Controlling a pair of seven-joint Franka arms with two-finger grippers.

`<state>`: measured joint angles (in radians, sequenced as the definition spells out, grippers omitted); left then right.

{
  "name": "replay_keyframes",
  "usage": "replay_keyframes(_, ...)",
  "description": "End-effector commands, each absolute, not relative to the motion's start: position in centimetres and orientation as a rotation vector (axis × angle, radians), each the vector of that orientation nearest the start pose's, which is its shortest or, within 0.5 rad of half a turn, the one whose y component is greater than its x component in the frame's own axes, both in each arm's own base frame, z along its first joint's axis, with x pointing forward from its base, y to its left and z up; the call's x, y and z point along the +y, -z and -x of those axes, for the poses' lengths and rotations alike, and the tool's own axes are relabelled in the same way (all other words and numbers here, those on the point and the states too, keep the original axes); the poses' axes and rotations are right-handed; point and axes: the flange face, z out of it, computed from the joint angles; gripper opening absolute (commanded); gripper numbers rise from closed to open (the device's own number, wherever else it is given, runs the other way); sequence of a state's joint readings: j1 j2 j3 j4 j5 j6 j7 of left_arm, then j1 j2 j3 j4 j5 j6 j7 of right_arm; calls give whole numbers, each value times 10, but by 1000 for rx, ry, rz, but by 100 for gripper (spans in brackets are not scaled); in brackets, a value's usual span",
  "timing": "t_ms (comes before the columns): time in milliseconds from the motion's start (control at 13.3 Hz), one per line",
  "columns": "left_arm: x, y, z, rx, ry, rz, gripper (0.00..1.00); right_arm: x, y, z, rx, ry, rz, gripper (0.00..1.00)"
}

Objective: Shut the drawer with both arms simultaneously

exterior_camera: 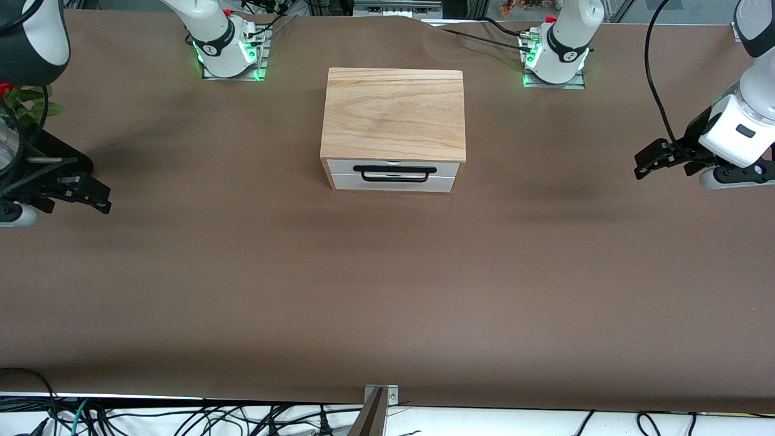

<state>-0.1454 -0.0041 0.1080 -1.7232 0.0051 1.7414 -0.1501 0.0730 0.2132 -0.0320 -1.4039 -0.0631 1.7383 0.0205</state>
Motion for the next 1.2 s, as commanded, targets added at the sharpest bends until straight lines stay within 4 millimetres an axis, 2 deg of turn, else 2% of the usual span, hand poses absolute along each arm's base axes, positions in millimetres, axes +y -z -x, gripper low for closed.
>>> replay_keyframes(0, -22, -586, -563, -140, 59, 3113, 100, 16, -610, -612, -32, 234, 3210, 100)
replay_keyframes(225, -23, -586, -563, -142, 48, 3121, 100, 12, -617, -603, -29, 218, 3210, 100)
replay_keyframes(600, -23, -586, -563, -140, 45, 3123, 100, -6, -606, -590, 56, 101, 3180, 100)
replay_keyframes(900, -22, -585, -563, -145, 43, 3122, 100, -10, -592, -599, 45, 66, 3169, 100)
replay_keyframes(1125, -22, -585, -562, -143, 43, 3123, 100, -7, -596, -602, 35, 83, 3173, 100)
